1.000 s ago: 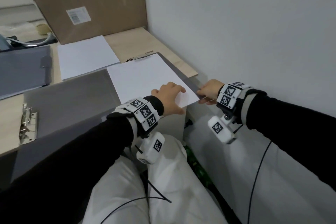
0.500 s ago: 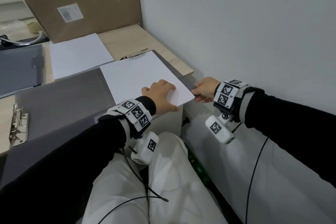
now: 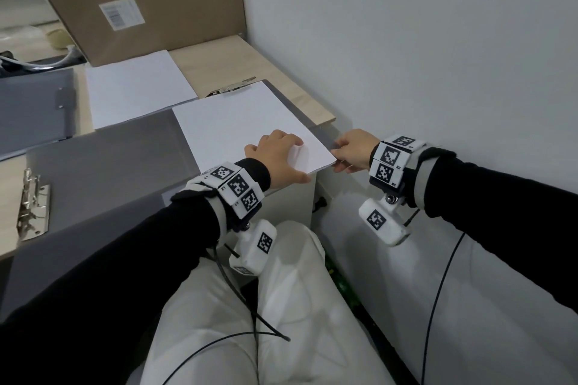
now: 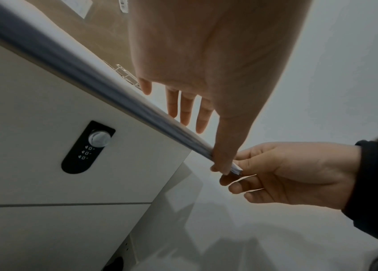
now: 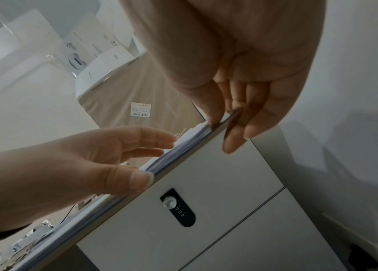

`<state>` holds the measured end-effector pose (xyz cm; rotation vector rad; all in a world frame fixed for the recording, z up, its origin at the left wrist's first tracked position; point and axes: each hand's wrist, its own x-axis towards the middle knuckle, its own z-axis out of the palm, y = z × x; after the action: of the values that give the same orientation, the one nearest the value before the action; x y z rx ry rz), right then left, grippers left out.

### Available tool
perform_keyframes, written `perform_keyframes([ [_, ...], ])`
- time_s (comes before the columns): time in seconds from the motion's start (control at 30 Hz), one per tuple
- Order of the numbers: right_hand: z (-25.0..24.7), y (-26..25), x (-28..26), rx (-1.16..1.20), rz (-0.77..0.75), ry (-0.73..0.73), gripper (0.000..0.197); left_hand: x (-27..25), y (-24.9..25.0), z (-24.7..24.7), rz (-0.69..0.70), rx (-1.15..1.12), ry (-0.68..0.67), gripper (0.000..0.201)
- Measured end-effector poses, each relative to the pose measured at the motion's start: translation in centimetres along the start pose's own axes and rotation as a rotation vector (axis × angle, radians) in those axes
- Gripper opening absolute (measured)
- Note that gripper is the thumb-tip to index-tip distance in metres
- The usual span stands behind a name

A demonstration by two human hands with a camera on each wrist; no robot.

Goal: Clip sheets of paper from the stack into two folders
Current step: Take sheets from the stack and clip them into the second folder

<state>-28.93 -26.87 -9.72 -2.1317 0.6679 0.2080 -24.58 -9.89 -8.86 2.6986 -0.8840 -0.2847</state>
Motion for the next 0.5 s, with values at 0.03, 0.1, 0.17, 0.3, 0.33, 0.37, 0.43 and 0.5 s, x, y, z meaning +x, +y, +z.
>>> perform_keyframes([
  [0.03, 0.0, 0.1, 0.0, 0.006, -0.005, -0.001, 0.029, 0.0, 0.0, 0.0, 0.000, 0.003, -0.004, 0.072],
  [0.1, 0.1, 0.1, -0.1, 0.005, -0.012, -0.010, 0.019, 0.0, 0.1, 0.1, 0.001, 0.016, -0.010, 0.072],
  [0.17, 0.1, 0.1, -0.2, 0.001, -0.018, -0.004, 0.011, 0.0, 0.1, 0.3, 0.002, 0.026, -0.012, 0.071],
  [0.3, 0.2, -0.2, -0.6, -0.030, -0.011, -0.017, 0.011, -0.2, 0.0, 0.4, 0.006, 0.027, -0.014, 0.072],
  [0.33, 0.1, -0.3, -0.8, -0.040, -0.001, -0.020, 0.014, -0.2, 0.1, 0.2, 0.012, 0.020, -0.020, 0.074],
  [0.37, 0.0, -0.4, -0.9, -0.054, 0.003, -0.013, 0.019, -0.4, 0.1, 0.0, 0.016, 0.006, -0.027, 0.076],
  [0.43, -0.5, -0.8, -1.1, -0.182, -0.035, 0.084, 0.032, -0.8, -0.2, -1.0, 0.003, -0.045, -0.014, 0.078],
  [0.5, -0.9, -1.5, -1.3, -0.252, -0.138, 0.232, 0.036, -1.3, -1.3, -2.3, -0.061, -0.143, 0.049, 0.070],
])
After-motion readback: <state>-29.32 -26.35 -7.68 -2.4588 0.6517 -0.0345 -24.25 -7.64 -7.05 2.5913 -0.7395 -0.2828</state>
